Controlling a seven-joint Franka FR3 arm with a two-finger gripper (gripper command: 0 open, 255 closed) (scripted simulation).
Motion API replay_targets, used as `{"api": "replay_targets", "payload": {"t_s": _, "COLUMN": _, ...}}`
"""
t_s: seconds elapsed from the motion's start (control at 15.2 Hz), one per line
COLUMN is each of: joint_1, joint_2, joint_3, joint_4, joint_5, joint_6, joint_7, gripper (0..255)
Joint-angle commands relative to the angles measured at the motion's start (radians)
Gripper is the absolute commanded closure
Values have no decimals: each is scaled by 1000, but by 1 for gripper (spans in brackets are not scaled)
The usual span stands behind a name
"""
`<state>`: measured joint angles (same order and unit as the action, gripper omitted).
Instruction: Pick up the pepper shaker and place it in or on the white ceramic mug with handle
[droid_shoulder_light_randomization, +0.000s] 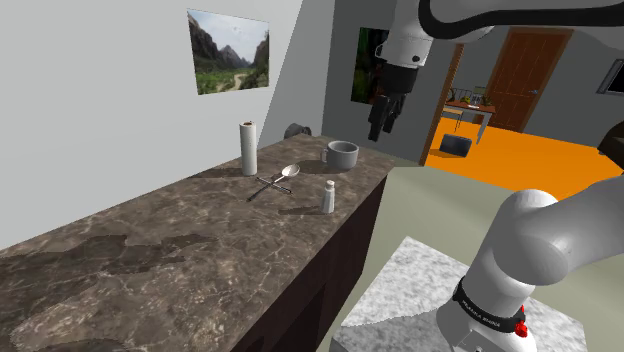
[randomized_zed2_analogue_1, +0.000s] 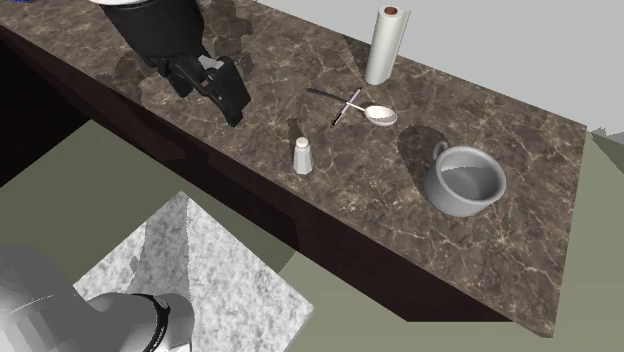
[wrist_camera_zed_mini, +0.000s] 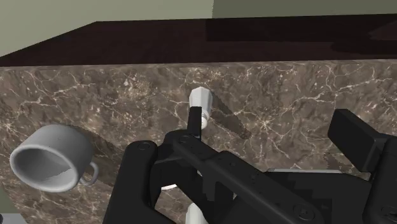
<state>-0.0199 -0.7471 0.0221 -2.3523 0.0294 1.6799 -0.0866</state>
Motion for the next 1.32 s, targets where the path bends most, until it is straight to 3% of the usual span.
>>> {"api": "replay_targets", "payload": {"t_s": 0.0, "joint_1": 0, "joint_2": 0, "joint_3": 0, "joint_4": 0, "joint_5": 0, "joint_6": 0, "joint_7": 0, "gripper": 0}}
{"api": "replay_targets", "payload": {"t_s": 0.59, "joint_1": -25, "joint_2": 207, "joint_3": 27, "joint_4": -108, "joint_5": -44, "joint_6": 330, "joint_7": 34, "gripper": 0}}
{"api": "replay_targets", "payload": {"t_s": 1.25, "joint_1": -67, "joint_2": 512, "joint_3": 50, "joint_4": -102, "joint_5": -126, "joint_6": 640, "joint_7": 102, "gripper": 0}}
